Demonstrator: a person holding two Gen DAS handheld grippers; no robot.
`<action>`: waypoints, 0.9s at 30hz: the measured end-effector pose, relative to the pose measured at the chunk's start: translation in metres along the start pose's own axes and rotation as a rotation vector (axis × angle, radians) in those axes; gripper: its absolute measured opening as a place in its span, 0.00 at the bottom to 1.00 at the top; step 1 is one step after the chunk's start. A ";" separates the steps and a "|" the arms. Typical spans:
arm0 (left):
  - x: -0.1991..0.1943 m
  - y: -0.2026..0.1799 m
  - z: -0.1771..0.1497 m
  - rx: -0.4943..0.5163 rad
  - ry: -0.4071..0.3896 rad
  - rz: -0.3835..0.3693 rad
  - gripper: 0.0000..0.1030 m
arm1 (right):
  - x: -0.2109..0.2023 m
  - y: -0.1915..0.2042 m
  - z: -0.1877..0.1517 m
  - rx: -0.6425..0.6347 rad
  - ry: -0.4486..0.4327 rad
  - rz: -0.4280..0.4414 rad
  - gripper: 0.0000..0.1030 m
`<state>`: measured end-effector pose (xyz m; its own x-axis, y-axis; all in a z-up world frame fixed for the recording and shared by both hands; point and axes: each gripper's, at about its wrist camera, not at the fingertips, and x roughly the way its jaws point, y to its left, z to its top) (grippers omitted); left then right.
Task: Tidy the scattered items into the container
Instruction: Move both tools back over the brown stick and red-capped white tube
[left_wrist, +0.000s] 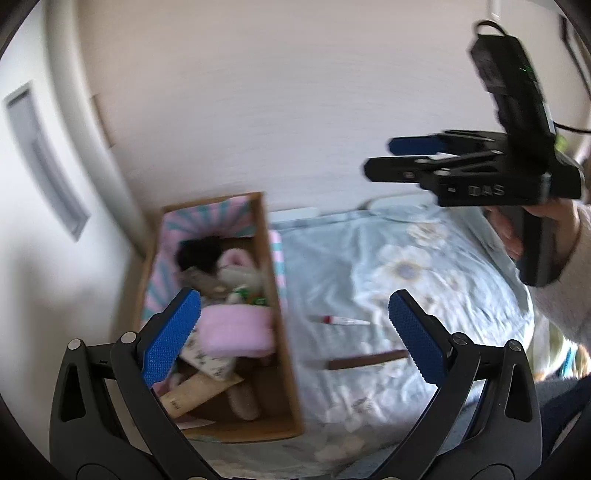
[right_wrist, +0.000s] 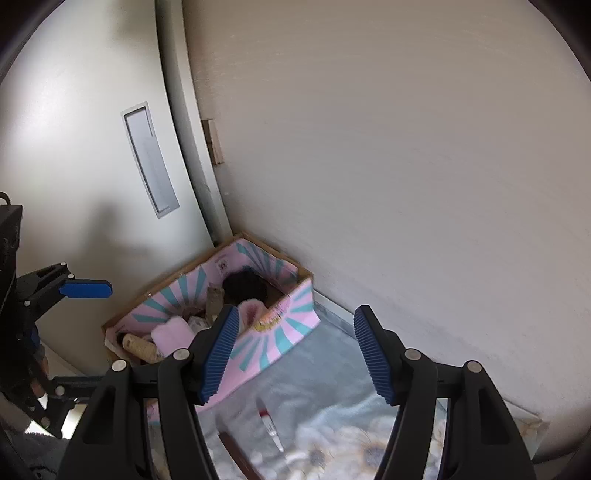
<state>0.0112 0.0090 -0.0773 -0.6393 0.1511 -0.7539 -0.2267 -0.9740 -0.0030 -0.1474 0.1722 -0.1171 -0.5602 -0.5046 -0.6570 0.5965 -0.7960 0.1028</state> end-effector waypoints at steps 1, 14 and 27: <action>0.002 -0.008 -0.001 0.022 0.004 -0.016 0.99 | -0.002 -0.003 -0.004 0.007 0.003 0.001 0.59; 0.050 -0.052 -0.049 0.061 0.136 -0.189 0.99 | 0.004 -0.016 -0.058 0.051 0.103 0.034 0.59; 0.108 -0.070 -0.084 -0.121 0.336 -0.127 0.99 | 0.043 -0.020 -0.092 0.041 0.223 0.087 0.59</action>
<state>0.0201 0.0794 -0.2140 -0.3304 0.2273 -0.9161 -0.1870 -0.9671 -0.1725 -0.1304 0.1967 -0.2160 -0.3642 -0.4895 -0.7923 0.6110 -0.7676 0.1934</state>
